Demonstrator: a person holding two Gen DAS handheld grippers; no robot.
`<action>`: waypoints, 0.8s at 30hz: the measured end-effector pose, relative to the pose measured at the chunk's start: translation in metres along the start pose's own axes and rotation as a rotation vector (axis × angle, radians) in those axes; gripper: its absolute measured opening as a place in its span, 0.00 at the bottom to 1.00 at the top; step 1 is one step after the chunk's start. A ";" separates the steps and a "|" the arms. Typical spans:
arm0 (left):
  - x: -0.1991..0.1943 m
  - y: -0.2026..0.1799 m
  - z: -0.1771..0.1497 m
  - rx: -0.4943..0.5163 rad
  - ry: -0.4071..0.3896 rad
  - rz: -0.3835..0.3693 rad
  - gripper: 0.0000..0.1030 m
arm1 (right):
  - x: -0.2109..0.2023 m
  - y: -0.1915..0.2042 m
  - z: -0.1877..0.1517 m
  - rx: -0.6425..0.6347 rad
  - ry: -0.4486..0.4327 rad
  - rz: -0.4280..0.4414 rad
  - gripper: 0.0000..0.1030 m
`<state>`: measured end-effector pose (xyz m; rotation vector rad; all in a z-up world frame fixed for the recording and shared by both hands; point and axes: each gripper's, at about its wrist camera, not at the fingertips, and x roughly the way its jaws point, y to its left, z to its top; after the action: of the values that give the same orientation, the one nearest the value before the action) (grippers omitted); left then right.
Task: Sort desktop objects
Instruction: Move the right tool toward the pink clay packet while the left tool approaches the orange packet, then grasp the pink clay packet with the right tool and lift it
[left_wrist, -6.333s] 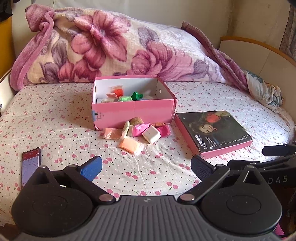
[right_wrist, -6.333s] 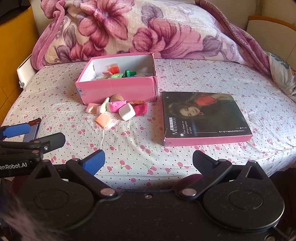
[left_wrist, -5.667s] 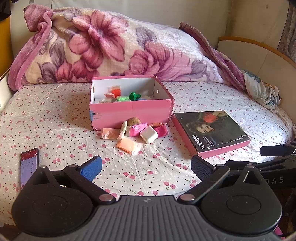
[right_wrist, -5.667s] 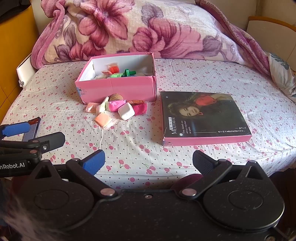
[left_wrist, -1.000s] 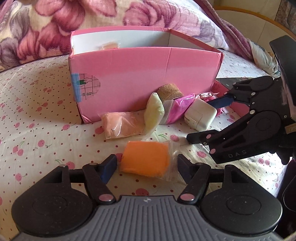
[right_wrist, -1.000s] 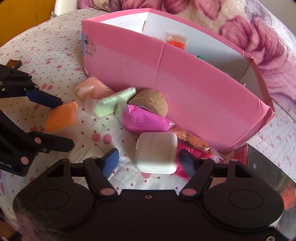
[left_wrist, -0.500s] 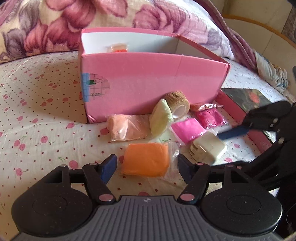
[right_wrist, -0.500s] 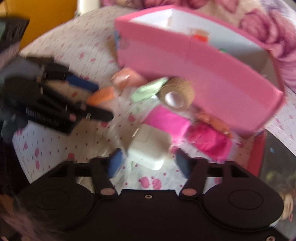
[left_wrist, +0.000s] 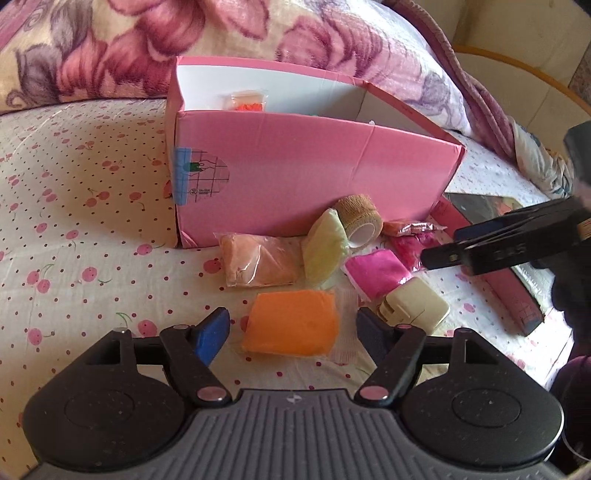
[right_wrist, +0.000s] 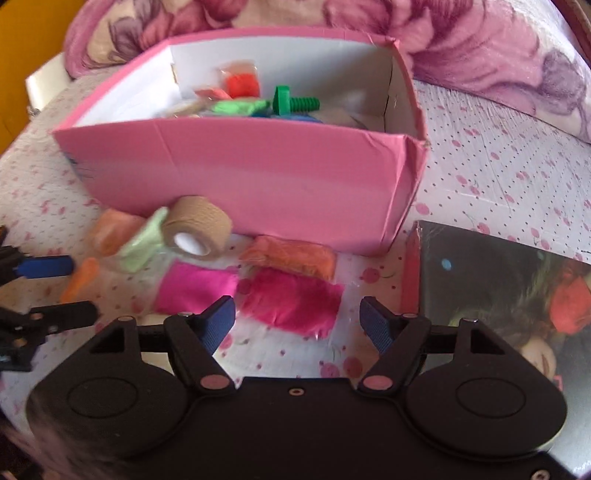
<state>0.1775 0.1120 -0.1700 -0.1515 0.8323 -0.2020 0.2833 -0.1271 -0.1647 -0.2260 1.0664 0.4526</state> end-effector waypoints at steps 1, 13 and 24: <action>0.001 0.000 0.000 0.001 0.002 0.001 0.73 | 0.004 0.000 0.001 0.006 0.004 -0.006 0.73; 0.009 -0.005 -0.002 0.027 0.011 0.016 0.73 | 0.014 0.006 -0.002 -0.017 0.020 -0.021 0.65; 0.012 -0.010 -0.004 0.068 0.019 0.036 0.73 | -0.027 -0.004 -0.017 0.024 0.020 0.054 0.64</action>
<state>0.1812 0.0994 -0.1790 -0.0707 0.8457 -0.1977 0.2604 -0.1438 -0.1493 -0.1812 1.0993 0.4861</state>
